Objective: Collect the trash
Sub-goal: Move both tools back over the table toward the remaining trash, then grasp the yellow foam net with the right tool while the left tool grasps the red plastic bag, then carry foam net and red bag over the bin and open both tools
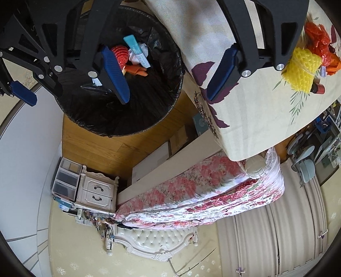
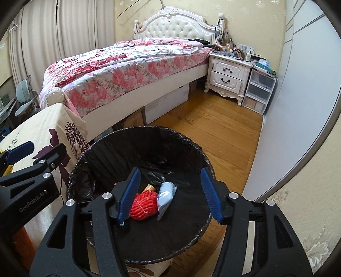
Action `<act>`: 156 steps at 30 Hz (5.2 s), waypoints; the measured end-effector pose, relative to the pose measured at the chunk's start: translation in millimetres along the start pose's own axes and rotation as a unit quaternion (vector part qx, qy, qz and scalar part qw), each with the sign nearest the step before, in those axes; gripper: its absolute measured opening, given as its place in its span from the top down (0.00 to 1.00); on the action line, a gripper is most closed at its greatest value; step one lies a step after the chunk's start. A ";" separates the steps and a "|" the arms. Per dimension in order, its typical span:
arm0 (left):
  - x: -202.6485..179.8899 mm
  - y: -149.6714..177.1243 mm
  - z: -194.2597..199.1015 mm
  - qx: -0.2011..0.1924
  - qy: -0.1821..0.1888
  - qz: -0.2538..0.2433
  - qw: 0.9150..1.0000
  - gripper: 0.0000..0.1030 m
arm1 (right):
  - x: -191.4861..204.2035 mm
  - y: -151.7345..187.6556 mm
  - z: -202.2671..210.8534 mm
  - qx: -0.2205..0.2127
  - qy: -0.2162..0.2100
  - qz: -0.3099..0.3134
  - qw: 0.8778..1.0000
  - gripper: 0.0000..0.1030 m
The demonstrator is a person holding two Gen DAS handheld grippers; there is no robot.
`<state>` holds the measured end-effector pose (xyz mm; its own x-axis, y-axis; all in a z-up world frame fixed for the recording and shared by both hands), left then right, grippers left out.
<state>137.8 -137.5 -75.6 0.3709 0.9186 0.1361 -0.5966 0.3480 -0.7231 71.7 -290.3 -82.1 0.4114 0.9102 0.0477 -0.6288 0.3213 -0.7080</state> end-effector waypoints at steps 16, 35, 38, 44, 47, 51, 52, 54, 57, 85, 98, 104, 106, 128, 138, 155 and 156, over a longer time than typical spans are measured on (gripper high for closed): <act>68.9 20.3 50.2 -0.012 -0.055 0.056 0.997 0.18 | 29.9 8.2 25.3 -0.005 -0.024 0.017 1.000 0.27; 185.0 99.1 98.6 0.019 -0.147 0.136 0.980 0.18 | 144.8 37.1 61.4 0.004 -0.120 0.098 0.988 0.27; 202.1 107.4 106.6 0.019 -0.160 0.144 0.976 0.18 | 166.5 36.2 67.6 0.000 -0.136 0.113 0.984 0.27; 237.6 128.8 115.4 0.027 -0.191 0.160 0.968 0.18 | 208.1 32.8 79.0 -0.007 -0.166 0.137 0.976 0.27; 257.7 139.0 117.8 0.034 -0.203 0.174 0.963 0.18 | 229.2 29.4 82.6 -0.010 -0.180 0.147 0.973 0.27; 282.0 150.3 122.3 0.040 -0.220 0.192 0.956 0.18 | 255.3 23.2 81.7 -0.009 -0.193 0.154 0.969 0.27; 286.4 152.6 123.4 0.041 -0.223 0.195 0.954 0.18 | 261.5 21.5 80.3 -0.007 -0.195 0.155 0.968 0.27; 298.9 158.0 125.5 0.042 -0.230 0.202 0.951 0.18 | 273.8 20.0 78.9 -0.004 -0.199 0.158 0.967 0.27; 314.8 164.7 127.2 0.046 -0.241 0.210 0.947 0.18 | 289.7 20.3 74.2 0.000 -0.196 0.167 0.966 0.27; 299.8 162.1 117.6 0.049 -0.208 0.215 0.953 0.18 | 272.2 37.9 62.1 0.060 -0.212 0.159 0.962 0.67; 280.0 159.2 115.2 0.053 -0.200 0.209 0.956 0.18 | 276.1 44.4 44.2 0.074 -0.229 0.150 0.959 0.52; 271.8 158.6 114.9 0.054 -0.192 0.207 0.958 0.18 | 279.5 55.9 46.3 0.082 -0.235 0.160 0.955 0.59; 268.3 156.7 114.9 0.052 -0.189 0.204 0.959 0.18 | 273.8 55.9 48.9 0.077 -0.231 0.154 0.958 0.60; 197.2 120.9 83.6 0.050 -0.148 0.163 0.974 0.33 | 185.4 46.0 44.7 0.050 -0.192 0.101 0.975 0.61; 189.4 115.9 59.9 0.081 -0.146 0.155 0.974 0.60 | 181.7 45.6 44.4 0.051 -0.200 0.097 0.974 0.61; 163.3 120.3 85.4 0.055 -0.129 0.130 0.982 0.65 | 170.9 48.8 54.2 0.042 -0.193 0.099 0.975 0.61; 162.1 119.5 85.9 0.054 -0.127 0.129 0.982 0.65 | 169.3 49.3 54.8 0.041 -0.192 0.099 0.976 0.61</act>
<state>65.5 69.1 -81.8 0.0166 0.9911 0.1321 -0.7241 0.1030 -0.6820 74.2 -106.1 -70.4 0.0088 0.9824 0.1867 -0.7287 0.1342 -0.6716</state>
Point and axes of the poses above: each gripper's, at about its wrist camera, not at the fingertips, and z roughly against the way its jaws point, x to its left, y to its underside, the point moved 4 cm from there along -z, roughly the way its jaws point, and after that the axes turned 4 degrees about -z, right-handed, at the moved point
